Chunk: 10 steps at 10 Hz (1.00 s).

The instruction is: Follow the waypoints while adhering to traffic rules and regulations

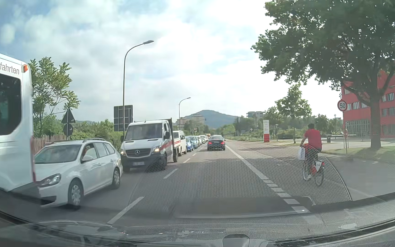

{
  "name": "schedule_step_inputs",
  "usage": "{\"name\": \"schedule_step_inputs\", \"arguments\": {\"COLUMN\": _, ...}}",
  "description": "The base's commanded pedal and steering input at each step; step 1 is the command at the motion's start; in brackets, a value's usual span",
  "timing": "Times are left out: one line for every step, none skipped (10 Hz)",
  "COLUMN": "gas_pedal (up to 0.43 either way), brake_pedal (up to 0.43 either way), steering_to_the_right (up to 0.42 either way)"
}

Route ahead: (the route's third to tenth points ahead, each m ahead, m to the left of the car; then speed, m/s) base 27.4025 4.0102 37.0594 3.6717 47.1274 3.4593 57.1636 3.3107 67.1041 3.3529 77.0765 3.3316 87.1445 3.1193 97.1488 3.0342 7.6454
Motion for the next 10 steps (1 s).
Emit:
{"name": "schedule_step_inputs", "arguments": {"gas_pedal": 0.067, "brake_pedal": 0.0, "steering_to_the_right": -0.005}}
{"name": "schedule_step_inputs", "arguments": {"gas_pedal": 0.087, "brake_pedal": 0.0, "steering_to_the_right": -0.005}}
{"name": "schedule_step_inputs", "arguments": {"gas_pedal": 0.228, "brake_pedal": 0.0, "steering_to_the_right": -0.005}}
{"name": "schedule_step_inputs", "arguments": {"gas_pedal": 0.248, "brake_pedal": 0.0, "steering_to_the_right": -0.005}}
{"name": "schedule_step_inputs", "arguments": {"gas_pedal": 0.248, "brake_pedal": 0.0, "steering_to_the_right": -0.005}}
{"name": "schedule_step_inputs", "arguments": {"gas_pedal": 0.248, "brake_pedal": 0.0, "steering_to_the_right": -0.005}}
{"name": "schedule_step_inputs", "arguments": {"gas_pedal": 0.268, "brake_pedal": 0.0, "steering_to_the_right": -0.005}}
{"name": "schedule_step_inputs", "arguments": {"gas_pedal": 0.28, "brake_pedal": 0.0, "steering_to_the_right": -0.004}}
{"name": "schedule_step_inputs", "arguments": {"gas_pedal": 0.287, "brake_pedal": 0.0, "steering_to_the_right": -0.003}}
{"name": "schedule_step_inputs", "arguments": {"gas_pedal": 0.311, "brake_pedal": 0.0, "steering_to_the_right": -0.002}}
